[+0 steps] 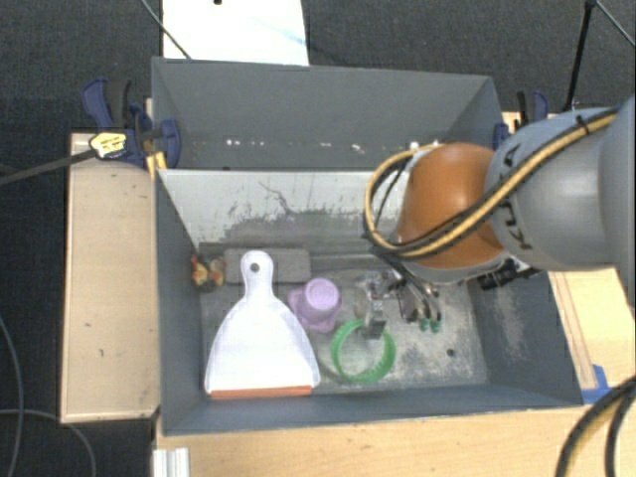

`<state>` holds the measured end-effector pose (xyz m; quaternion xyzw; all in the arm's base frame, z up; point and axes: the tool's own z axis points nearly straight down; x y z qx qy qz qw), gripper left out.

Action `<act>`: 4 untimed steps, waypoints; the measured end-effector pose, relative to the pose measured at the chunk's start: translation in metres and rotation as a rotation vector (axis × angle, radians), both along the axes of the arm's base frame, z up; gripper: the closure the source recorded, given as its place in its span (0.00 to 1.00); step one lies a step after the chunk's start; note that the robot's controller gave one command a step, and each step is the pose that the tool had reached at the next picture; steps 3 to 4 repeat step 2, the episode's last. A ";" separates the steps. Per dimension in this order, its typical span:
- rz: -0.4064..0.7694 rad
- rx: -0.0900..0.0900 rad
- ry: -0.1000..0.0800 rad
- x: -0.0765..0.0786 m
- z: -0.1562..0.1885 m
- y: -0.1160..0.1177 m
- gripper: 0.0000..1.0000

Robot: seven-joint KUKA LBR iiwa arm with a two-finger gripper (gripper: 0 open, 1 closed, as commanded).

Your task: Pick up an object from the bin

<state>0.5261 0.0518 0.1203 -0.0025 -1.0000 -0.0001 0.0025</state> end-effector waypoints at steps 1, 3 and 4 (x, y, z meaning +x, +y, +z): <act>0.014 0.000 -0.004 0.013 0.063 0.007 1.00; 0.092 0.000 -0.008 -0.011 0.148 -0.004 1.00; 0.092 0.000 -0.008 -0.011 0.148 -0.004 1.00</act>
Offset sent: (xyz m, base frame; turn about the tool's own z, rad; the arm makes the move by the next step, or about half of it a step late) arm -0.0120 -0.0037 0.1468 -0.0915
